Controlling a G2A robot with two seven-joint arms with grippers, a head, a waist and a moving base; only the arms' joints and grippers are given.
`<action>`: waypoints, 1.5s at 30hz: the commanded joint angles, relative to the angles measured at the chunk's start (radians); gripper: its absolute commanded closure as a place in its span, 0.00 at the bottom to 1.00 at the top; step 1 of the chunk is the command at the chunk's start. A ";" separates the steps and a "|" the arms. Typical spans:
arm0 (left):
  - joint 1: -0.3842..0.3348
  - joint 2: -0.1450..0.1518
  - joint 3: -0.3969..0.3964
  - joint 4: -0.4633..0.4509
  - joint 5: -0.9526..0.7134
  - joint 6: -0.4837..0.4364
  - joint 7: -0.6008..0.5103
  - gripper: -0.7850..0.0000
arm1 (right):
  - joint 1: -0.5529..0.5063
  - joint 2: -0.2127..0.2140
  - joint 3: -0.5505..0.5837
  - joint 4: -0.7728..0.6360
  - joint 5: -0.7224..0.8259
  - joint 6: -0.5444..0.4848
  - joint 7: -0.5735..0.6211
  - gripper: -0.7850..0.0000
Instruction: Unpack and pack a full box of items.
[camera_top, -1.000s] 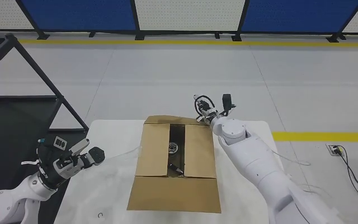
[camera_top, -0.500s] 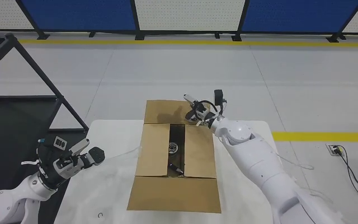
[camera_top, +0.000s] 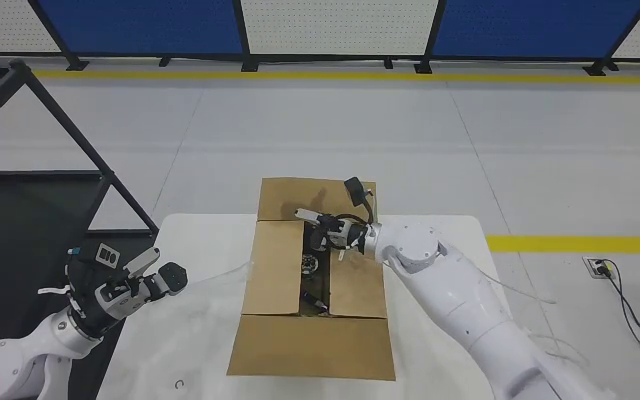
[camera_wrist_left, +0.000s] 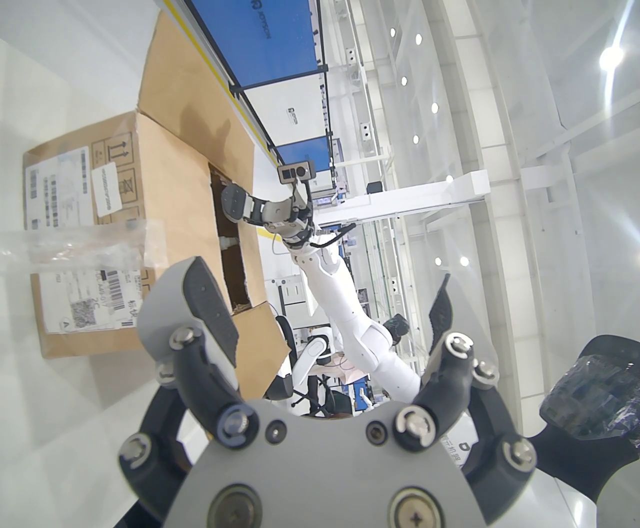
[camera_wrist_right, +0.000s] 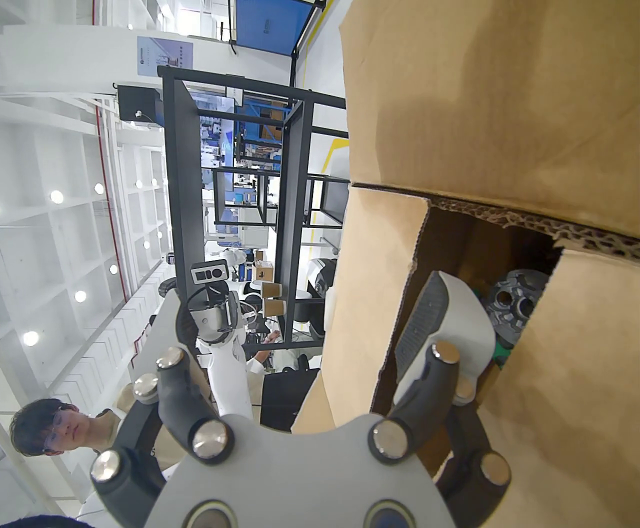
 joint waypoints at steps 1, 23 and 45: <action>0.000 0.000 0.000 0.000 0.000 0.000 0.000 0.00 | 0.000 0.000 0.000 0.000 0.000 0.000 0.000 0.00; 0.040 0.015 -0.010 -0.035 0.043 -0.010 0.070 0.00 | -0.073 0.016 0.028 -0.157 -0.134 0.092 0.112 0.00; 0.061 0.019 -0.007 -0.061 0.046 -0.014 0.121 0.00 | -0.037 -0.054 0.050 -0.210 -0.090 0.029 0.044 0.00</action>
